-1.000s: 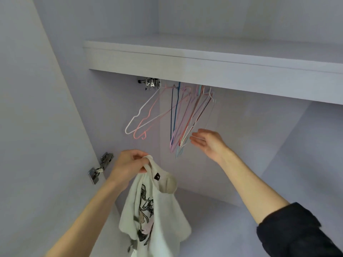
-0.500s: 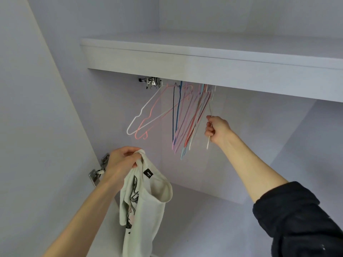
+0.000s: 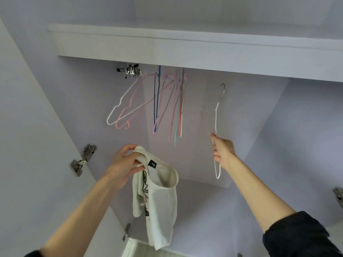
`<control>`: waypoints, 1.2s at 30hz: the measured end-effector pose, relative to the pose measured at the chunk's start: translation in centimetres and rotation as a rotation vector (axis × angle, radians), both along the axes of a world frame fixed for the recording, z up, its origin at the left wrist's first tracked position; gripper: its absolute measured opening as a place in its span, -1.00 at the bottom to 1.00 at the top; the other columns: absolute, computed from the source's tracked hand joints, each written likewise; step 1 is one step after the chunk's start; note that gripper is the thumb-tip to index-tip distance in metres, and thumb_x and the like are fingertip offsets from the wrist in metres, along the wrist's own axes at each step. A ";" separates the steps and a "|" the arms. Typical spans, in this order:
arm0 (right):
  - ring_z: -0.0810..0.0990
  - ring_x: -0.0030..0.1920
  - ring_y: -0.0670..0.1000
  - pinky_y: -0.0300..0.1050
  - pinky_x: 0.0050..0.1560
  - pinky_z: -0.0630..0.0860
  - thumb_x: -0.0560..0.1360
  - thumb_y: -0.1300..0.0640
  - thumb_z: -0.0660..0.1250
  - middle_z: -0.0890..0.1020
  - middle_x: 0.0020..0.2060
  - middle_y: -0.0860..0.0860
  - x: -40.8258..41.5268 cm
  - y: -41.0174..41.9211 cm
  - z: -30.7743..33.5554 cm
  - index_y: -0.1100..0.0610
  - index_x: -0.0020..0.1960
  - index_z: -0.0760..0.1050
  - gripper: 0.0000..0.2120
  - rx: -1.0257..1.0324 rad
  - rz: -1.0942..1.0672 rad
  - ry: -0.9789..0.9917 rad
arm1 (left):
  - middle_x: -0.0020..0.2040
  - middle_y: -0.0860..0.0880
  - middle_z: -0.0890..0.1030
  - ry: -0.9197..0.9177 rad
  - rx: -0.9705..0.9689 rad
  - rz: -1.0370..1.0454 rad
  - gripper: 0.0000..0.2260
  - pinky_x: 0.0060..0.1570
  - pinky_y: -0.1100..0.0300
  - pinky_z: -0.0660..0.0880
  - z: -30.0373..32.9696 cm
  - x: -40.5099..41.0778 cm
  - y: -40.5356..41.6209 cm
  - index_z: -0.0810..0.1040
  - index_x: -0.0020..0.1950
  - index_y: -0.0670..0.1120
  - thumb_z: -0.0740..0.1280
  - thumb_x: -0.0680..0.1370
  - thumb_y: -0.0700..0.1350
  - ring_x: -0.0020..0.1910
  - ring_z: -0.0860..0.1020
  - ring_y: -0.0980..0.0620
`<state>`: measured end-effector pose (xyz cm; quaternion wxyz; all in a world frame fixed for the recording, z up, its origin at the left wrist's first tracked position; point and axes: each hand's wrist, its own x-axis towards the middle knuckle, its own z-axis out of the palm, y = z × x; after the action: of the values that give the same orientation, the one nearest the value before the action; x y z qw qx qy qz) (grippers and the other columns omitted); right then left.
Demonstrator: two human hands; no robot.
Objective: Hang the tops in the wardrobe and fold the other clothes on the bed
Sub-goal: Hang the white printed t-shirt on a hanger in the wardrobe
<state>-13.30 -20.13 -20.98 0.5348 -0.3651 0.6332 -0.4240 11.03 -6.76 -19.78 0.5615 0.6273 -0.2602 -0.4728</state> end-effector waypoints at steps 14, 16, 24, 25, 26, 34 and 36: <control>0.10 -0.67 -0.15 -0.33 -0.61 0.03 0.49 -0.21 0.27 0.18 -0.48 -0.02 -9.2 5.8 -4.7 0.07 -0.32 0.29 -0.59 0.036 -0.206 -0.053 | -0.33 -0.07 0.48 -0.095 0.135 -0.186 -0.87 -0.42 0.26 0.39 -0.9 -5.6 -1.6 0.50 -0.13 -0.12 0.20 0.54 -0.28 -0.39 0.44 0.01; 0.11 -0.56 -0.08 -0.28 -0.54 0.06 0.47 -0.18 0.32 0.16 -0.46 -0.01 -9.4 6.4 -5.6 0.03 -0.35 0.18 -0.56 -0.006 -0.182 0.006 | -0.30 -0.07 0.51 -0.139 0.169 -0.186 -0.89 -0.35 0.23 0.41 -1.1 -6.4 -1.7 0.50 -0.13 -0.10 0.22 0.53 -0.26 -0.33 0.48 -0.01; 0.25 -0.54 0.01 -0.16 -0.44 0.23 0.58 -0.16 0.13 0.30 -0.55 0.02 -11.0 6.9 -6.1 0.13 -0.44 0.27 -0.48 -0.132 -0.212 0.111 | -0.26 -0.10 0.53 -0.233 0.232 -0.219 -0.92 -0.33 0.18 0.47 -2.0 -7.7 -1.4 0.50 -0.11 -0.15 0.22 0.54 -0.26 -0.29 0.51 -0.02; 0.30 -0.51 0.03 -0.15 -0.42 0.24 0.59 -0.14 0.10 0.35 -0.55 0.02 -11.4 6.8 -6.4 0.14 -0.45 0.34 -0.47 -0.111 -0.246 0.183 | -0.26 -0.10 0.53 -0.245 0.234 -0.230 -0.91 -0.32 0.18 0.47 -2.0 -7.7 -1.4 0.49 -0.12 -0.15 0.22 0.54 -0.26 -0.28 0.51 -0.02; 0.31 -0.48 0.03 -0.15 -0.41 0.24 0.60 -0.09 0.08 0.37 -0.53 0.02 -11.7 6.7 -6.5 0.14 -0.45 0.40 -0.48 -0.095 -0.267 0.225 | -0.26 -0.09 0.53 -0.255 0.235 -0.238 -0.91 -0.30 0.17 0.48 -2.1 -7.8 -1.4 0.49 -0.12 -0.15 0.22 0.54 -0.27 -0.28 0.51 -0.02; 0.09 -0.67 -0.17 -0.26 -0.55 0.02 0.61 0.23 0.08 0.24 -0.57 -0.06 -11.7 7.6 -6.5 0.08 -0.36 0.21 -0.64 -0.082 -0.298 -0.291 | -0.26 -0.09 0.53 -0.266 0.269 -0.224 -0.91 -0.31 0.18 0.48 -2.3 -7.4 -1.4 0.50 -0.09 -0.16 0.21 0.54 -0.27 -0.29 0.51 0.00; 0.09 -0.67 -0.15 -0.27 -0.58 0.04 0.65 0.13 0.06 0.19 -0.65 -0.11 -11.2 8.0 -5.7 0.07 -0.35 0.16 -0.62 -0.099 -0.279 -0.512 | -0.25 -0.09 0.53 -0.269 0.280 -0.243 -0.91 -0.27 0.16 0.49 -2.3 -7.5 -1.3 0.50 -0.08 -0.16 0.21 0.54 -0.26 -0.28 0.51 -0.02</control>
<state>-24.52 -12.12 -26.72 0.5951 -0.1815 0.5004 -0.6021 3.55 -8.05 -22.05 0.3682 0.7206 -0.3383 -0.4804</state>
